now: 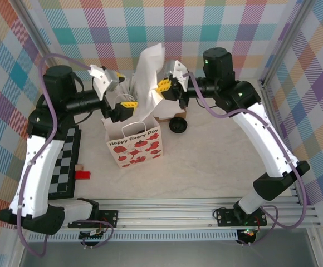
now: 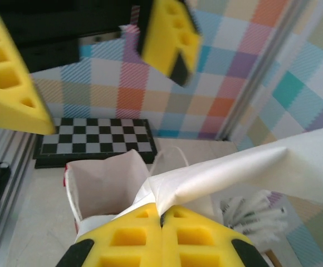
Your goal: Pack the takeout coffee
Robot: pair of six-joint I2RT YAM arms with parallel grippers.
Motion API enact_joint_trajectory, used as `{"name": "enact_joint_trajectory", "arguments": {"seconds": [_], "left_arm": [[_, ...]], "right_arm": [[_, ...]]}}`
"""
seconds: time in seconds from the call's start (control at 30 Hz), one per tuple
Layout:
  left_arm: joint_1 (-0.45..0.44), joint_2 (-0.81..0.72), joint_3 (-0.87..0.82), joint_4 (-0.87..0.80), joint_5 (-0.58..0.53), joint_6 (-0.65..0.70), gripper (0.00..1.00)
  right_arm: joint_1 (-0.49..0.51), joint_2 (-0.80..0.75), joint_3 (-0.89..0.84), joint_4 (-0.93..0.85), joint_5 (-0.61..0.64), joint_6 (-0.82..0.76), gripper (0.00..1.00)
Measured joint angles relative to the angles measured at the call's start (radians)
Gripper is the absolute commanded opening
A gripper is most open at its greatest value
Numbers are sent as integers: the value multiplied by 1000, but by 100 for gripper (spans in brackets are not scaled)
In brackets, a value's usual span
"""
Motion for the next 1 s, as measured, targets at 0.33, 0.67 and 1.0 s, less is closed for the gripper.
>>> {"name": "enact_joint_trajectory", "arguments": {"seconds": [0.33,0.67,1.0], "left_arm": [[-8,83,57,-30,164,201,97],[-40,108,61,-71,222,335,24],[-43,-31,-110,26,24,294,0]], "right_arm": [[55,187,348,-198,-167,-171,0],[105,257,432,-227,-193,-181,0],[130,245,406,-191,-38,-71,57]]}}
